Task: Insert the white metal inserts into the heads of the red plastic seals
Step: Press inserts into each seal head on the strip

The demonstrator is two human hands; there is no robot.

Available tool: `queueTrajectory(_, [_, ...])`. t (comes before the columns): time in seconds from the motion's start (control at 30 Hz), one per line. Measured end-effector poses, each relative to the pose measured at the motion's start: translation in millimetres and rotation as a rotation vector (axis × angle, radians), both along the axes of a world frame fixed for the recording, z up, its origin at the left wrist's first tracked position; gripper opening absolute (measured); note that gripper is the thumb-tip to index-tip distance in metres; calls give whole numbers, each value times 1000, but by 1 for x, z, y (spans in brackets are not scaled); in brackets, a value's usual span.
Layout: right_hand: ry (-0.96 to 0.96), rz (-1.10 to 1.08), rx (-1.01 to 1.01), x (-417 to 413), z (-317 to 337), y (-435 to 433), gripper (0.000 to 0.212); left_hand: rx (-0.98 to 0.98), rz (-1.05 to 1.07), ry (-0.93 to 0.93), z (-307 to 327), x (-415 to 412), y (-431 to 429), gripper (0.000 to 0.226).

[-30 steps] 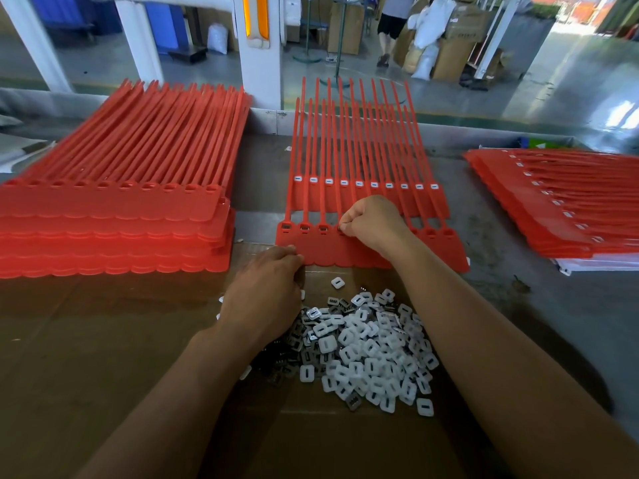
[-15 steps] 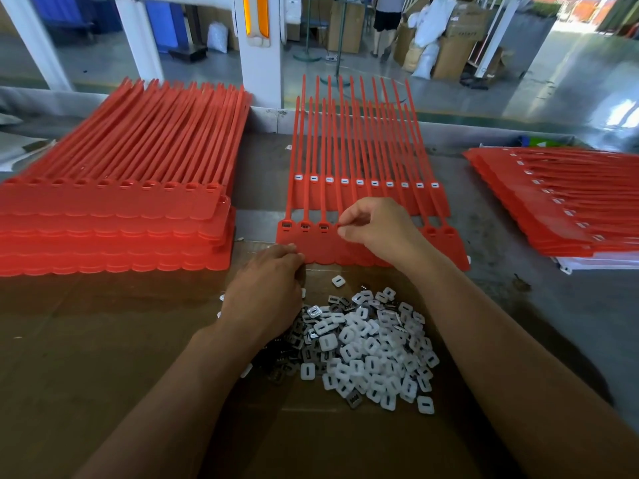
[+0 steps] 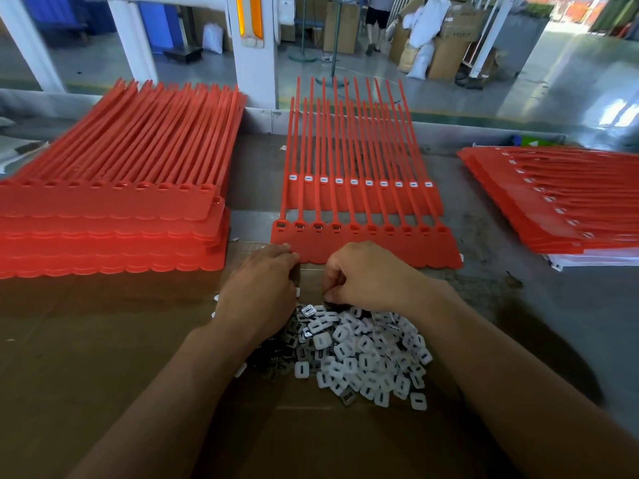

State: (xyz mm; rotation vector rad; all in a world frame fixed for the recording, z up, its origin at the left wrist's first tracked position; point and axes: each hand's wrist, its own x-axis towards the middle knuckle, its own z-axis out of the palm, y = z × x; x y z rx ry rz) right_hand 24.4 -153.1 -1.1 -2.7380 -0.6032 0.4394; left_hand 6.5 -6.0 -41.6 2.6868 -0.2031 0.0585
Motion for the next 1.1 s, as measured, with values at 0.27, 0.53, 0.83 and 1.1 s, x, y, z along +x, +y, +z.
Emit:
queueTrajectory(0.27, [44, 41, 14, -2, 0, -4, 5, 2, 1, -3, 2, 0, 0, 50])
queueTrajectory(0.53, [126, -56, 283, -3, 4, -15, 20, 5, 3, -4, 1, 0, 0, 50])
queueTrajectory(0.83, [67, -107, 351, 2, -1, -21, 20, -7, -3, -12, 1, 0, 0, 50])
queueTrajectory(1.1, [-65, -325, 498, 28, -4, -30, 12, -12, -4, -18, 1, -1, 1, 50])
